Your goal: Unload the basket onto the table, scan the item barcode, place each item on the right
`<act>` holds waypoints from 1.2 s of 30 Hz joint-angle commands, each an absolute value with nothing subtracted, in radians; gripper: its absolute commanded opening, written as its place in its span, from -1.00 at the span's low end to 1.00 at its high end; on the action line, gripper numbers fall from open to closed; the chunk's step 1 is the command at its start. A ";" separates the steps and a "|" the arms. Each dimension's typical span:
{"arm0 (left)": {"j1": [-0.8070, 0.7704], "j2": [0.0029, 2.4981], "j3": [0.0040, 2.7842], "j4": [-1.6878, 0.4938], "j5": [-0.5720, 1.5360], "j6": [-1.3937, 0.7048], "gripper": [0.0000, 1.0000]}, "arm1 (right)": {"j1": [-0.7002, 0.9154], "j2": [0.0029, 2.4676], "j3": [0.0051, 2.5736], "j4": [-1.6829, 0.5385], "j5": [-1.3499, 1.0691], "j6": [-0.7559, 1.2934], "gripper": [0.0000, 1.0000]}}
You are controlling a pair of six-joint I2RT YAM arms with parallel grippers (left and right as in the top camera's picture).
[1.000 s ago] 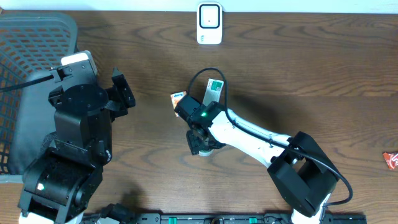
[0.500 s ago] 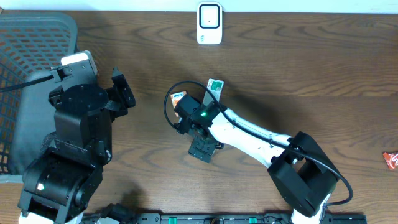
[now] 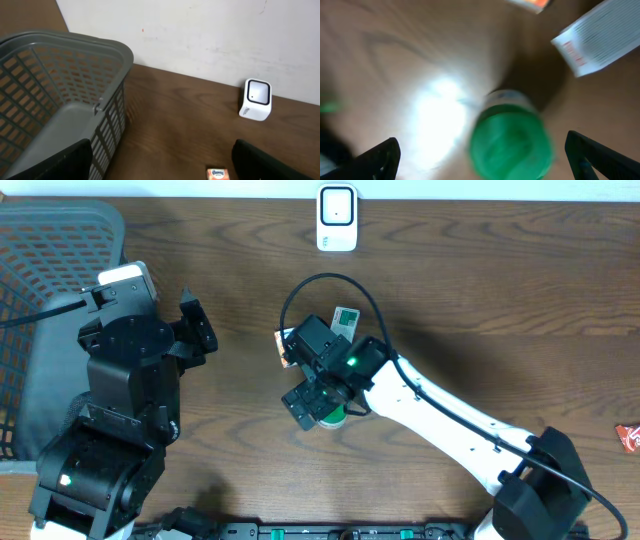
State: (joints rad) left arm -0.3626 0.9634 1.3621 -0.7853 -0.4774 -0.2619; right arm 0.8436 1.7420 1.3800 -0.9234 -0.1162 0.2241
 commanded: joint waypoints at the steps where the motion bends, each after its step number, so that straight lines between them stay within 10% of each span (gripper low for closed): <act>1: -0.360 0.960 1.352 -0.785 -0.487 -0.266 0.79 | 0.845 1.740 1.387 -0.916 -0.210 0.390 0.99; 16: -0.360 0.960 1.352 -0.785 -0.487 -0.266 0.79 | 0.847 1.745 1.386 -1.090 -0.176 1.490 0.99; 36: -0.360 0.960 1.352 -0.785 -0.487 -0.266 0.79 | 0.847 1.819 1.385 -1.076 -0.121 1.810 0.98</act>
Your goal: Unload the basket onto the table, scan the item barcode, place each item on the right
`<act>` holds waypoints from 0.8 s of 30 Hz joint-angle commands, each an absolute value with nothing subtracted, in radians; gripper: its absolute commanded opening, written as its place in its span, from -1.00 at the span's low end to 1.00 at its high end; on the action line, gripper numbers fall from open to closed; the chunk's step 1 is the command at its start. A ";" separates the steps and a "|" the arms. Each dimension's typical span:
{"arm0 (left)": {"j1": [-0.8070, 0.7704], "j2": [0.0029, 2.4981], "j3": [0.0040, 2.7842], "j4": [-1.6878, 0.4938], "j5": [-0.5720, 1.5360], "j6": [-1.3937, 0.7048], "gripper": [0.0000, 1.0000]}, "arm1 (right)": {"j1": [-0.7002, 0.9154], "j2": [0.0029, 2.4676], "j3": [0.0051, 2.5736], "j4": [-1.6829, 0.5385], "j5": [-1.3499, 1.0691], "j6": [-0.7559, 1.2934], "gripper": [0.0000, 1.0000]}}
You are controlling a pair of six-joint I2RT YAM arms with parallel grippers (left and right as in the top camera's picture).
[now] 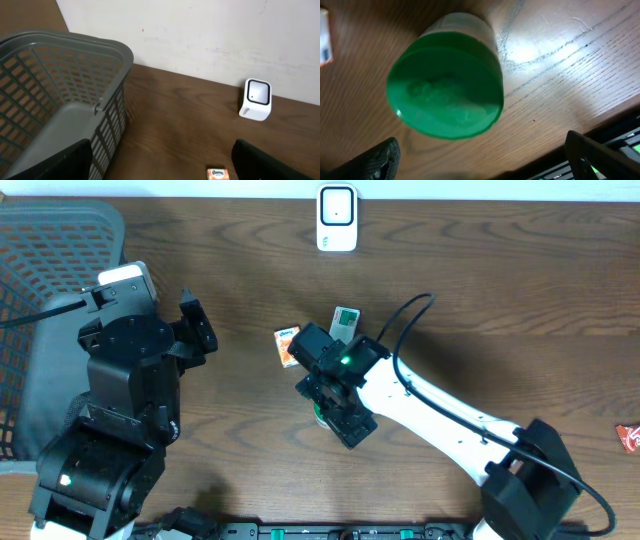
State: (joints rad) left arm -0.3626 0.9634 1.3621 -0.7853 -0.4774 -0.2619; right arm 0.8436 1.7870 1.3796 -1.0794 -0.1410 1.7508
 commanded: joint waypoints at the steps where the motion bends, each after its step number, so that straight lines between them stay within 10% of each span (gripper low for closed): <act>1: -0.360 0.960 1.352 -0.785 -0.487 -0.266 0.79 | 0.846 1.829 1.385 -1.064 -0.121 1.810 0.99; 11: -0.360 0.960 1.352 -0.785 -0.487 -0.266 0.79 | 0.841 1.919 1.385 -1.006 -0.136 1.803 0.98; 24: -0.360 0.960 1.352 -0.785 -0.487 -0.266 0.79 | 0.839 1.925 1.385 -1.028 -0.076 1.584 0.26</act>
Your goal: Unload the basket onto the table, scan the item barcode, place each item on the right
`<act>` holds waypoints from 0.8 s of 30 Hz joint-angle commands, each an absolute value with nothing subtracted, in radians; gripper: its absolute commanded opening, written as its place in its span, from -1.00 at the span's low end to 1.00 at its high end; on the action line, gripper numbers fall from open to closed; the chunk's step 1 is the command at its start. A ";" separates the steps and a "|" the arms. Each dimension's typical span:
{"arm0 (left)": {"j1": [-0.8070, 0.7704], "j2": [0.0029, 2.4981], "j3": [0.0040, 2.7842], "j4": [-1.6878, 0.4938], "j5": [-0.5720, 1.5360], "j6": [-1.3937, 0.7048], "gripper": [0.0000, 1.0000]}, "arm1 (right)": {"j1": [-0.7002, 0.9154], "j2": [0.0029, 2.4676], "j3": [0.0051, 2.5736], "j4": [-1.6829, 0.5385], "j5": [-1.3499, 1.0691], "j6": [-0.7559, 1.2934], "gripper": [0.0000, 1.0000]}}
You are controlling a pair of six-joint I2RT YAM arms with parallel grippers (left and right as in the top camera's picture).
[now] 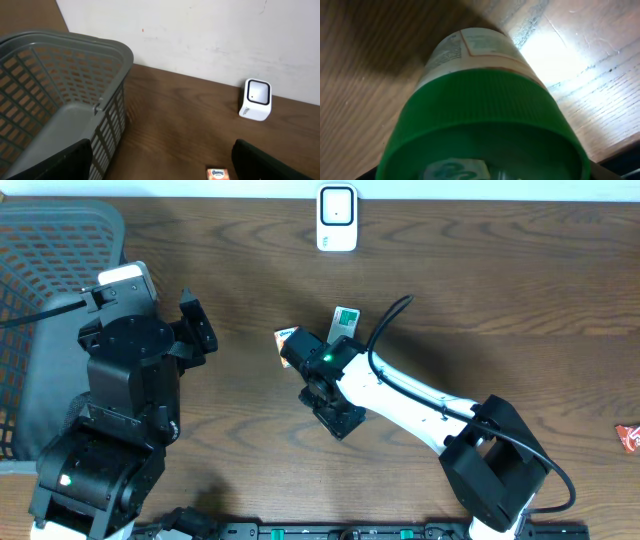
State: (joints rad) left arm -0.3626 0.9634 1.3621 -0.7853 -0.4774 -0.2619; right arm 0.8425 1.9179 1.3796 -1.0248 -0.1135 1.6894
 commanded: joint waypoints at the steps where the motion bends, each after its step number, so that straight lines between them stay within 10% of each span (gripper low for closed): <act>1: -0.360 0.960 1.352 -0.785 -0.487 -0.266 0.79 | 0.839 1.925 1.385 -1.026 -0.071 1.538 0.22; 14: -0.360 0.960 1.352 -0.785 -0.487 -0.266 0.79 | 0.839 1.925 1.386 -1.034 -0.091 0.501 0.28; 24: -0.360 0.960 1.352 -0.785 -0.487 -0.266 0.79 | 0.839 1.922 1.413 -1.070 -0.135 0.344 0.86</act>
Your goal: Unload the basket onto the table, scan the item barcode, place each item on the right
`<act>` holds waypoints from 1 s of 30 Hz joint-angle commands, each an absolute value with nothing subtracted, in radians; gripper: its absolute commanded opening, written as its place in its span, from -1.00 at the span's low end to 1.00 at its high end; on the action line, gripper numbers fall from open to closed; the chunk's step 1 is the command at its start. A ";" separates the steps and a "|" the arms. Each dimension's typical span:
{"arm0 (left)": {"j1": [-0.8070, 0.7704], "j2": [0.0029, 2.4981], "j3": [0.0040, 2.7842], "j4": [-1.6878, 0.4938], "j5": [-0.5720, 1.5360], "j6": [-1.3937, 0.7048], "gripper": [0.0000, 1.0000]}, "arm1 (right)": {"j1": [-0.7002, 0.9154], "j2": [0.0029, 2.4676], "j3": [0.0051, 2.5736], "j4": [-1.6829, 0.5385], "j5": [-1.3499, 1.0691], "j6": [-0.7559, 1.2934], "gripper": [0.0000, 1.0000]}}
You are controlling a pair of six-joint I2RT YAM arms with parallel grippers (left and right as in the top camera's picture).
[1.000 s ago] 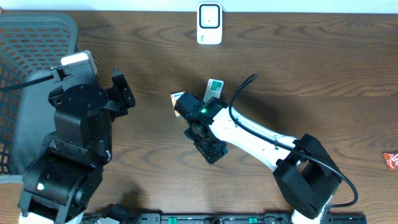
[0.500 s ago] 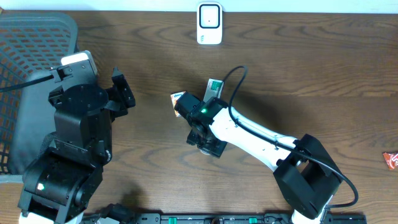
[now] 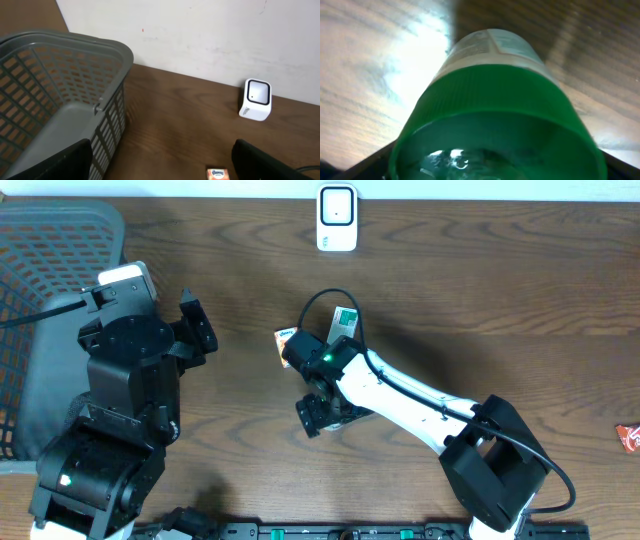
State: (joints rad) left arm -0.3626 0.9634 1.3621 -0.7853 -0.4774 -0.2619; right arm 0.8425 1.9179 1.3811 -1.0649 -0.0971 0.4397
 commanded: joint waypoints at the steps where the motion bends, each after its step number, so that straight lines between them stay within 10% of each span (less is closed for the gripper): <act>1: -0.360 0.960 1.352 -0.785 -0.487 -0.266 0.79 | 0.839 1.921 1.422 -1.071 -0.156 0.331 0.90; 17: -0.360 0.960 1.352 -0.785 -0.487 -0.266 0.79 | 0.832 1.912 1.547 -1.278 -0.166 1.214 0.99; 30: -0.360 0.960 1.352 -0.785 -0.487 -0.266 0.79 | 0.828 1.913 1.386 -1.041 -0.134 1.625 0.99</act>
